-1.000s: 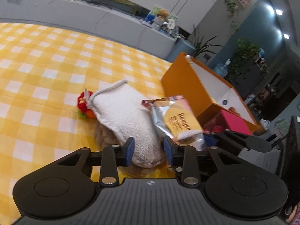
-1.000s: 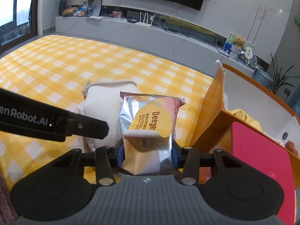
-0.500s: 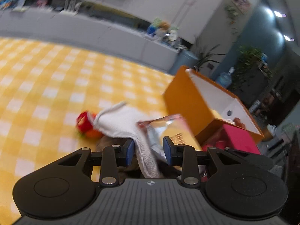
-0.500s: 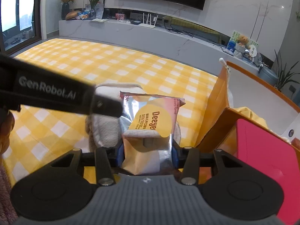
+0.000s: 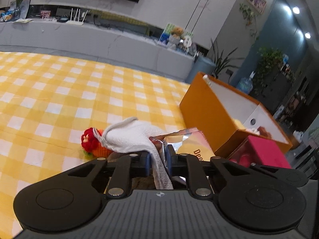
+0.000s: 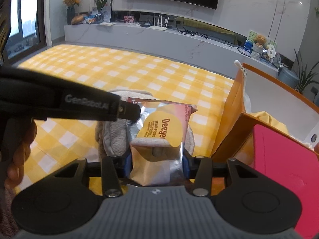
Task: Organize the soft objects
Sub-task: 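Lift the snack bag with the right tool while the left tool grasps the white towel, then carry the towel and snack bag over the orange box and open both tools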
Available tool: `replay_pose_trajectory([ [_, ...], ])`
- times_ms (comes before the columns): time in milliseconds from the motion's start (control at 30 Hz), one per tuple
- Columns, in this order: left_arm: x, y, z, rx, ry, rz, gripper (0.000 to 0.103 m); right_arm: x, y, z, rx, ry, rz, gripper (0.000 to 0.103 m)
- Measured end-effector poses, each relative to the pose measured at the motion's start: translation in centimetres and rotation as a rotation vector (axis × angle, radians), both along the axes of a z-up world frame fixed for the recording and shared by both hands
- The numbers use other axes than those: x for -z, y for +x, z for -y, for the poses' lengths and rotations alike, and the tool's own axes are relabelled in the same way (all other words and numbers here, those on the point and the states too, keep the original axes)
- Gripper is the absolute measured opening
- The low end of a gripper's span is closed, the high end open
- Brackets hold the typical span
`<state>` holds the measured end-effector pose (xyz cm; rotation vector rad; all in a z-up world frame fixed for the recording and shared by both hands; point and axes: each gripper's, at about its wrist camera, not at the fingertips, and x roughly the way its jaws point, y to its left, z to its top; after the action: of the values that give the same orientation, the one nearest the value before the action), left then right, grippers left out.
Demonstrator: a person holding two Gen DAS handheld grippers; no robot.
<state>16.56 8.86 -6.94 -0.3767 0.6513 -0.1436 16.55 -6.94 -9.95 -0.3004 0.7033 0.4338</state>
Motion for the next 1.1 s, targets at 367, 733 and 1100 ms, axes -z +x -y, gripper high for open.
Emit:
replay_pose_trajectory([
  [367, -4.2, -3.2, 0.6, 0.029, -0.01, 0.124, 0.005, -4.0, -2.2, 2.3, -0.013, 0.103, 0.058, 0.046],
  [733, -8.6, -6.2, 2.9, 0.036, 0.098, 0.2, 0.004, -7.6, -4.8, 5.6, 0.04, 0.171, 0.128, 0.046],
  [1100, -13.4, -5.9, 7.7, 0.14, 0.116, 0.336, 0.004, -12.6, -5.7, 10.9, 0.059, 0.151, 0.233, 0.046],
])
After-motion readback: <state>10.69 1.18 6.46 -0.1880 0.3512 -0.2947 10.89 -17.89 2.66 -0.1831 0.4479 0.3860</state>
